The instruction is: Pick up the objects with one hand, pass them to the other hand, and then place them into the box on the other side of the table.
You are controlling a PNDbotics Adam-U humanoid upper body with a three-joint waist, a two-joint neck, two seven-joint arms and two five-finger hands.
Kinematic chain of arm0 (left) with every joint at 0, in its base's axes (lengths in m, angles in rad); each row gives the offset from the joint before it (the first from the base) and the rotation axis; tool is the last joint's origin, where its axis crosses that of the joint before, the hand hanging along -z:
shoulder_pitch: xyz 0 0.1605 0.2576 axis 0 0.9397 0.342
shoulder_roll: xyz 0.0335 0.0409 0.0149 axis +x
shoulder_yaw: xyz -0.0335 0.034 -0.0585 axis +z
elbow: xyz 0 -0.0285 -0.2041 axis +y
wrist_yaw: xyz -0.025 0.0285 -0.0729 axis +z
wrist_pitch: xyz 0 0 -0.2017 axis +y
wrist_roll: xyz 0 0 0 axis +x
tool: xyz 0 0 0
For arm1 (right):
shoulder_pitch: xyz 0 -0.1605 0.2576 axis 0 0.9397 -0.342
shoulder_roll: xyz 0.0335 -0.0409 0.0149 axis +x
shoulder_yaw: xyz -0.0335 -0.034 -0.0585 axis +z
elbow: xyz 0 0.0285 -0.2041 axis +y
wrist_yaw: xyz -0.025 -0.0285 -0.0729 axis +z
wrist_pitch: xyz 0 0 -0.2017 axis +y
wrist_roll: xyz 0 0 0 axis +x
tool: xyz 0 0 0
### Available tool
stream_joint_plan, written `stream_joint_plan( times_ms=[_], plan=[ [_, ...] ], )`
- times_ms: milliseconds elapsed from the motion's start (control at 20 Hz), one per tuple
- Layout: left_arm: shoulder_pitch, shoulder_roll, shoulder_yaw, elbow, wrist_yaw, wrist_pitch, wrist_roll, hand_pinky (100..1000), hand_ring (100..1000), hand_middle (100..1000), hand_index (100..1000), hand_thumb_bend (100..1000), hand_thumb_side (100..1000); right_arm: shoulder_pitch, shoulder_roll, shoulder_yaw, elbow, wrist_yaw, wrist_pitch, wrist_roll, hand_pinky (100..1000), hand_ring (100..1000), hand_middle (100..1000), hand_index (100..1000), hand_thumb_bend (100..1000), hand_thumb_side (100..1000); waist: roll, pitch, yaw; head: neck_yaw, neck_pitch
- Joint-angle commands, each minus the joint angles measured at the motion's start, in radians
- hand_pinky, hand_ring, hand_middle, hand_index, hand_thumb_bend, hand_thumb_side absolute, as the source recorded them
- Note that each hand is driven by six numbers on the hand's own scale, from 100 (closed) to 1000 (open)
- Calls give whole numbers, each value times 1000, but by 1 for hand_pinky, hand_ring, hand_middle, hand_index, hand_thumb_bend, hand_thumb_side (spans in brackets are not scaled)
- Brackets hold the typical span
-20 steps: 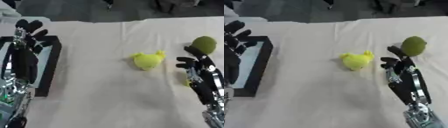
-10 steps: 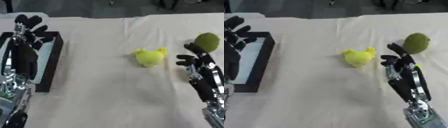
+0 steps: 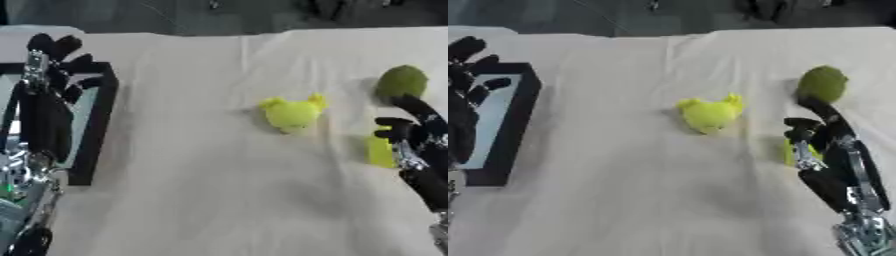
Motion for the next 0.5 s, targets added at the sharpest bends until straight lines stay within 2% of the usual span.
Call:
stream_joint_plan(
  times_ms=[50, 250, 500],
  plan=[
    [-6, 31, 7, -11, -4, -3, 1, 695, 842, 830, 821, 179, 813, 31, -107, -48, -16, -20, -7, 5, 693, 749, 861, 915, 170, 355, -16, -28, -6, -5, 0],
    [-1, 42, 7, -8, -7, -2, 2, 695, 842, 830, 820, 176, 814, 58, -212, -99, -16, -91, 3, 13, 698, 751, 865, 916, 173, 356, -19, -32, -18, -8, -4],
    [3, 49, 10, -7, -8, -1, 4, 695, 843, 830, 818, 172, 816, 43, -322, -139, -16, -144, 25, 38, 707, 760, 872, 923, 186, 353, -15, -33, -29, -17, -11]
  ],
)
